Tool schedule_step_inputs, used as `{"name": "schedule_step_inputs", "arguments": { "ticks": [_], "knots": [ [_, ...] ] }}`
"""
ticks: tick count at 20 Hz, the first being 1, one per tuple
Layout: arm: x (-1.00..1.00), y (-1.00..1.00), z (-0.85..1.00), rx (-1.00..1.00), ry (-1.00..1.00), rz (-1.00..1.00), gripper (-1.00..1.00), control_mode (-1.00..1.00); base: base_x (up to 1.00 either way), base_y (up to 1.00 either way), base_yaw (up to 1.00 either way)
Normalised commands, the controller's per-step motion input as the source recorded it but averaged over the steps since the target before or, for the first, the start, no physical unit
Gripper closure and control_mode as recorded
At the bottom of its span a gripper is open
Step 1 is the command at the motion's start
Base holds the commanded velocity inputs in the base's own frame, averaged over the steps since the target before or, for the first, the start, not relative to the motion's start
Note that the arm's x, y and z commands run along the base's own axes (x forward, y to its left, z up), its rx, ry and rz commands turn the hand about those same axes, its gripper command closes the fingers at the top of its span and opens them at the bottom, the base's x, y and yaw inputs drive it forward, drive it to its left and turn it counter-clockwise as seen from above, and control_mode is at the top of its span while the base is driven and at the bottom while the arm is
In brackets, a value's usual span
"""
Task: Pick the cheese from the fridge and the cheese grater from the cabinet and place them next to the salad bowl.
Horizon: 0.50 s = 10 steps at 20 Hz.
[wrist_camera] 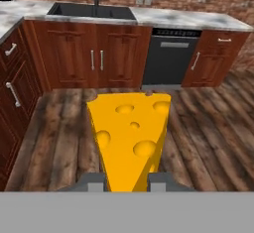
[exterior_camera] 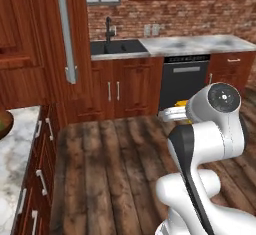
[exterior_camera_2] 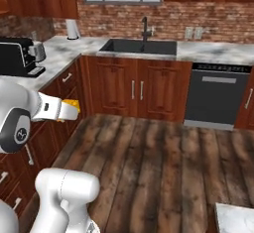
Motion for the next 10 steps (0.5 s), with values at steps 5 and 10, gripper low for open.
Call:
{"name": "schedule_step_inputs", "arguments": {
  "ticks": [5,10],
  "knots": [
    [0.00,0.00,0.00,0.00,0.00,0.00,1.00,1.00,0.69,-0.26,0.17],
    [0.00,0.00,0.00,0.00,0.00,0.00,1.00,1.00,0.52,-0.39,0.28]
  ]
}}
